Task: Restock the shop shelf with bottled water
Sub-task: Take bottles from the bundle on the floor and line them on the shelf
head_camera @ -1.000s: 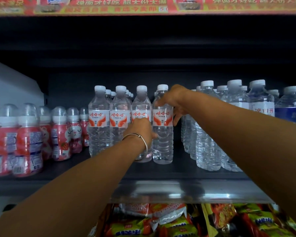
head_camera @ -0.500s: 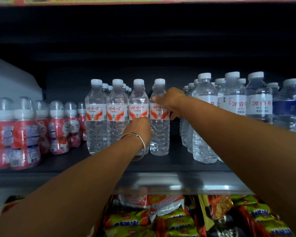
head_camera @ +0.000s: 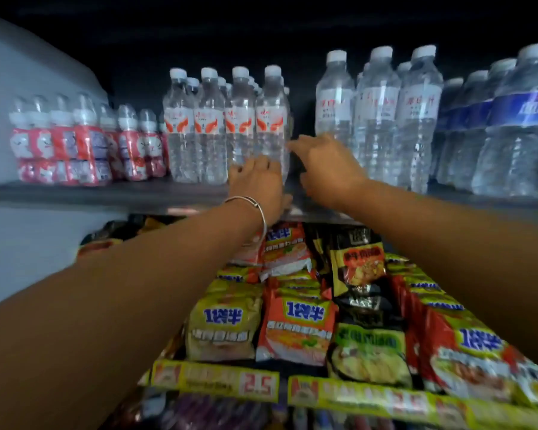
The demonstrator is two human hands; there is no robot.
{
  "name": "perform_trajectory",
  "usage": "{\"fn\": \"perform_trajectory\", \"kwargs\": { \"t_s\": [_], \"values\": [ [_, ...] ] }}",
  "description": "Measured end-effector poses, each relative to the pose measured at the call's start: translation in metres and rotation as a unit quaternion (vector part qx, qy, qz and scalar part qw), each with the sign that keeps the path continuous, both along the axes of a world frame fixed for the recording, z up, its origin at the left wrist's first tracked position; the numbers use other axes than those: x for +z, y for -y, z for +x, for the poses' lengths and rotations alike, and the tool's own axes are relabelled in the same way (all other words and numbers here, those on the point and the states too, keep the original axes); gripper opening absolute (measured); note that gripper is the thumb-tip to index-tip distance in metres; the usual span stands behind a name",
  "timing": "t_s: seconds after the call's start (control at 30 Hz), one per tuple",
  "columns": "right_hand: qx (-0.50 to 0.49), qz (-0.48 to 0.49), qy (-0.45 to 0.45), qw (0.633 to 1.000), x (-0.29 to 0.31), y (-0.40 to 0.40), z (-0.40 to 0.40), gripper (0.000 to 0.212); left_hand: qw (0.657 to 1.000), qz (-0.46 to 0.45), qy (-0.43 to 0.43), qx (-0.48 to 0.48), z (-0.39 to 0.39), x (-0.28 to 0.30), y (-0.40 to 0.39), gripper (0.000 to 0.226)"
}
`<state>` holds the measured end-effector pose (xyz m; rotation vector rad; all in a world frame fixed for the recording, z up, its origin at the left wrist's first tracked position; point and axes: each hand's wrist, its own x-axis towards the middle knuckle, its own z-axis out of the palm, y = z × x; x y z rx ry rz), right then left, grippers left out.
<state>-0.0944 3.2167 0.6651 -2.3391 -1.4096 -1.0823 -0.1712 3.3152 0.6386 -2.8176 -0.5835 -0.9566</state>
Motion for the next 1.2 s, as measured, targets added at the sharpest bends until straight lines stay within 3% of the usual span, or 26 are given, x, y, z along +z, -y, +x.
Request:
{"fn": "perform_trajectory", "kwargs": {
  "t_s": [0.2, 0.47, 0.57, 0.8, 0.93, 1.2],
  "values": [
    [0.002, -0.013, -0.073, 0.997, -0.127, 0.077, -0.024, 0.044, 1.000, -0.031, 0.002, 0.004, -0.024, -0.109, 0.075, 0.051],
    [-0.020, -0.134, -0.242, 0.961, -0.356, 0.131, -0.025, 0.047, 0.990, -0.120, -0.077, -0.017, -0.028, -0.336, 0.123, 0.050],
    [-0.016, -0.133, -0.297, 0.945, -0.444, 0.141, -0.020, 0.049, 0.982, -0.155, -0.112, -0.016, -0.030, -0.424, 0.131, 0.044],
    [-0.057, -0.228, -0.402, 0.885, -0.651, 0.145, -0.042, 0.057, 0.959, -0.192, -0.209, 0.006, -0.055, -0.622, 0.138, 0.051],
    [-0.060, -0.287, -0.458, 0.839, -0.765, 0.139, -0.073, 0.049, 0.922, -0.265, -0.281, 0.037, -0.074, -0.729, 0.126, 0.047],
    [-0.039, -0.327, -0.539, 0.775, -0.957, 0.114, -0.132, 0.063, 0.901, -0.265, -0.332, 0.092, -0.110, -0.893, 0.094, 0.046]
  ]
}}
